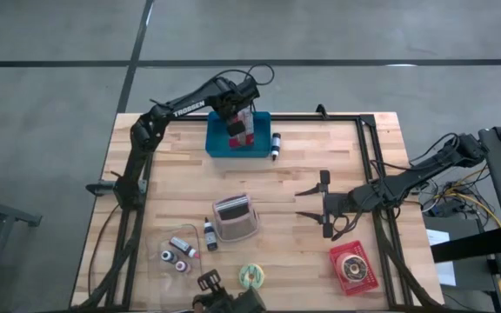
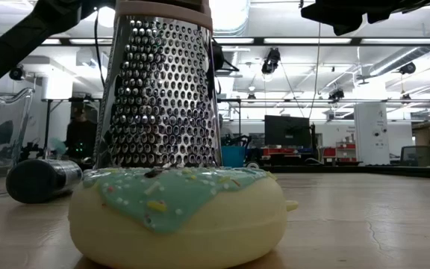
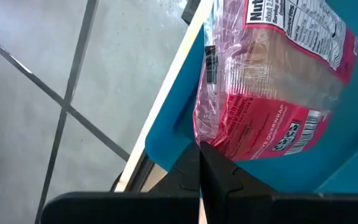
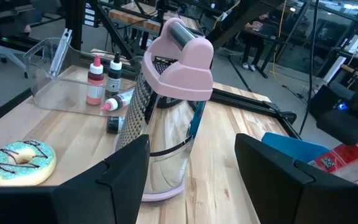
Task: Pick & Place Food Item
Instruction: Put the red popcorn bag into the blue bin, then put the top black food coloring bottle into the transparent bin
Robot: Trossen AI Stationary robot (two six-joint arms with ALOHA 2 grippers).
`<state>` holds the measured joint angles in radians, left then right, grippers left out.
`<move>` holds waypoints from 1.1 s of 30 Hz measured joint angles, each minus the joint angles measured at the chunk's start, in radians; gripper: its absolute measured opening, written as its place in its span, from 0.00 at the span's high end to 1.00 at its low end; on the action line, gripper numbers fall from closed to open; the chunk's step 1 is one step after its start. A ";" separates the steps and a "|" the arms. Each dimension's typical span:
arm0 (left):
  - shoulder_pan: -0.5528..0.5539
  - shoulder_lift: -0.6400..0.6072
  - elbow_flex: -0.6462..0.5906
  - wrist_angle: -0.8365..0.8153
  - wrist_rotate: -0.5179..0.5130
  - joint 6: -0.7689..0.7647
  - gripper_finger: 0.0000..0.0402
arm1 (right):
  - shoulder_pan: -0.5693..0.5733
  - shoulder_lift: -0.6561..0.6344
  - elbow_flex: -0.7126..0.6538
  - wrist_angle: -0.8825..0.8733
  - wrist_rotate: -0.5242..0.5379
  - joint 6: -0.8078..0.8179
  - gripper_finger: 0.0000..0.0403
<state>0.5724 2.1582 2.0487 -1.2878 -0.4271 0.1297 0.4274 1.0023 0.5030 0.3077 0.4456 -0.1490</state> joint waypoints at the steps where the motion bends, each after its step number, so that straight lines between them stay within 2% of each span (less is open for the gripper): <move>1: 0.000 -0.001 0.000 0.002 0.000 0.000 1.00 | 0.000 0.000 0.000 0.000 0.000 0.000 0.43; 7: 0.001 -0.016 -0.005 0.012 0.067 0.012 0.96 | 0.000 0.000 0.000 0.000 0.000 0.000 0.43; 11: 0.000 -0.016 -0.007 0.012 0.070 0.011 0.90 | 0.000 0.000 0.000 -0.001 0.000 0.009 0.43; 13: 0.000 -0.016 -0.007 0.015 0.035 0.006 0.86 | 0.000 0.000 0.000 -0.003 0.000 0.012 0.43; 19: 0.001 -0.033 -0.007 0.031 -0.161 0.018 0.71 | 0.000 0.000 0.000 -0.005 -0.001 0.015 0.43; 23: 0.000 -0.057 -0.008 0.080 -0.173 0.066 0.63 | 0.000 0.000 0.000 -0.006 -0.001 0.016 0.43; 28: -0.002 -0.124 -0.008 0.174 -0.081 0.118 0.61 | 0.000 0.000 0.000 -0.018 -0.001 0.024 0.43; 33: -0.007 -0.234 -0.036 0.309 0.129 0.163 0.61 | -0.002 0.003 0.001 -0.047 0.000 0.043 0.43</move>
<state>0.5650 1.9239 2.0124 -0.9790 -0.2980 0.2930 0.4252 1.0054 0.5037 0.2611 0.4454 -0.1058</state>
